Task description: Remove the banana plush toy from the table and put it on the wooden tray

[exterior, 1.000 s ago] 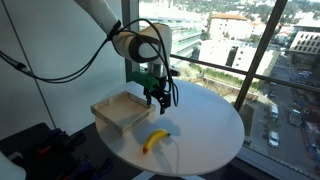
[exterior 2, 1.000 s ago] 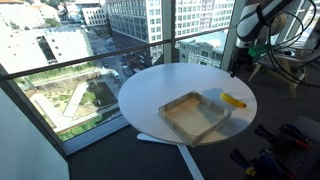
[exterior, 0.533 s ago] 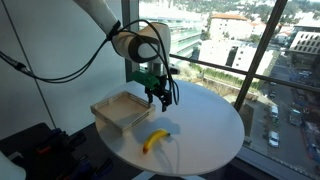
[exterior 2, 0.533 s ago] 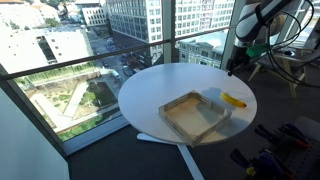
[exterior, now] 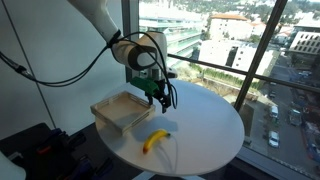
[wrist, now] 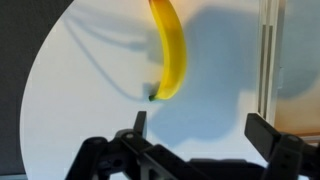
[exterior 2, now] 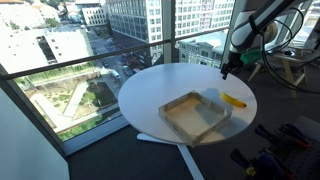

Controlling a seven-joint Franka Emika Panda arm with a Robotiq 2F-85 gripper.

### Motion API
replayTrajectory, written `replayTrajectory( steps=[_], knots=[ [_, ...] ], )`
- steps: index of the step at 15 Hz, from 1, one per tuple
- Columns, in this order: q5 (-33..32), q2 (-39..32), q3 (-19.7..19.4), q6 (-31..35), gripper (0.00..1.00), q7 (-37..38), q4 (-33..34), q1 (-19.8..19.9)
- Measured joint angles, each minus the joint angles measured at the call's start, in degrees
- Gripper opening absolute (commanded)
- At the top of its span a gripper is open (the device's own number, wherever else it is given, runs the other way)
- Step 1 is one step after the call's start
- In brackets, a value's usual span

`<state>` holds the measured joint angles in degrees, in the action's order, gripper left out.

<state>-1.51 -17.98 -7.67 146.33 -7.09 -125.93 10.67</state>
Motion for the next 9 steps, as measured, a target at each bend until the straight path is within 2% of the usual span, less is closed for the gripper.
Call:
replayTrajectory(
  steps=[9],
  knots=[
    [0.0, -6.2, 0.5, 1.3, 1.00, 0.0, 1.4, 0.0]
  ],
)
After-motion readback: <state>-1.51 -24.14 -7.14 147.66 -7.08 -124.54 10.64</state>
